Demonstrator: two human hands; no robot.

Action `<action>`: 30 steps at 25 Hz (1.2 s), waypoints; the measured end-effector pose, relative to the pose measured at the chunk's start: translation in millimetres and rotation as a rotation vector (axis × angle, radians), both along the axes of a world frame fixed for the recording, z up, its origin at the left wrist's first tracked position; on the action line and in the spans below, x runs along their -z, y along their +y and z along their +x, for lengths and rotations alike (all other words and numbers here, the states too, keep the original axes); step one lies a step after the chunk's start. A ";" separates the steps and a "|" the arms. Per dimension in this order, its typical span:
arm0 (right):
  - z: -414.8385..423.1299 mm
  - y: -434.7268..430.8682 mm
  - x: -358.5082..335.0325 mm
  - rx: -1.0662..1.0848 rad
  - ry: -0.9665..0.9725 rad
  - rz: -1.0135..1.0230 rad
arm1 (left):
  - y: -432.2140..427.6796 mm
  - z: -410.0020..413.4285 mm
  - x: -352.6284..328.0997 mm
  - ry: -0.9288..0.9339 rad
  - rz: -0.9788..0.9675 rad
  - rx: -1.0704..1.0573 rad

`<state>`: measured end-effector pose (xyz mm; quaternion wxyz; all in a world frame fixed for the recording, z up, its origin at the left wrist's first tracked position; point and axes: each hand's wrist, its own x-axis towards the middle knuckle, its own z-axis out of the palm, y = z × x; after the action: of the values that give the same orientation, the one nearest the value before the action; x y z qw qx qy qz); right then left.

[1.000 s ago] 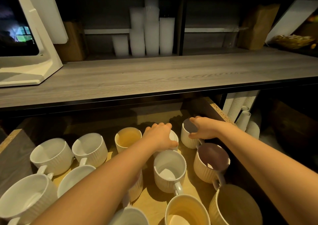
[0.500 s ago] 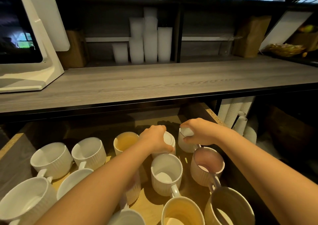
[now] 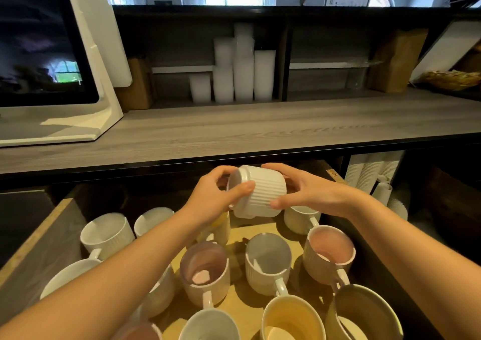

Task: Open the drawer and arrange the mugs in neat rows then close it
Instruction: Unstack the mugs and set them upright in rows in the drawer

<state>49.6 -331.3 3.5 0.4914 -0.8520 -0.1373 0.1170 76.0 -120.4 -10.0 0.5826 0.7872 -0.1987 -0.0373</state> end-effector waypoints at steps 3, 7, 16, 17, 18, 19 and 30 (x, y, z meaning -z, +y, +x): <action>-0.2 10.2 2.4 0.054 -0.075 0.088 | 4.2 -3.6 4.2 0.240 -0.167 0.031; -3.5 18.6 7.8 0.128 -0.065 0.093 | 7.2 -9.6 11.7 0.253 -0.151 0.092; -5.7 37.0 9.7 0.373 0.072 -0.051 | 12.1 -3.9 22.9 -0.534 0.713 0.091; -6.4 37.4 7.7 0.360 0.099 -0.050 | 12.3 -2.0 24.5 -0.537 0.697 0.083; -7.4 36.8 5.5 0.332 0.121 -0.055 | 12.6 -0.5 25.5 -0.513 0.662 0.085; -8.0 35.1 3.2 0.288 0.142 -0.054 | 13.3 0.3 26.1 -0.469 0.614 0.096; -3.4 25.4 -0.3 0.182 -0.108 -0.131 | 17.8 3.8 20.8 -0.078 0.353 0.251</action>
<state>46.2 -305.9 3.9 0.4351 -0.8963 -0.0777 0.0348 79.8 -102.6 -30.8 0.4183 0.8470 -0.3079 -0.1132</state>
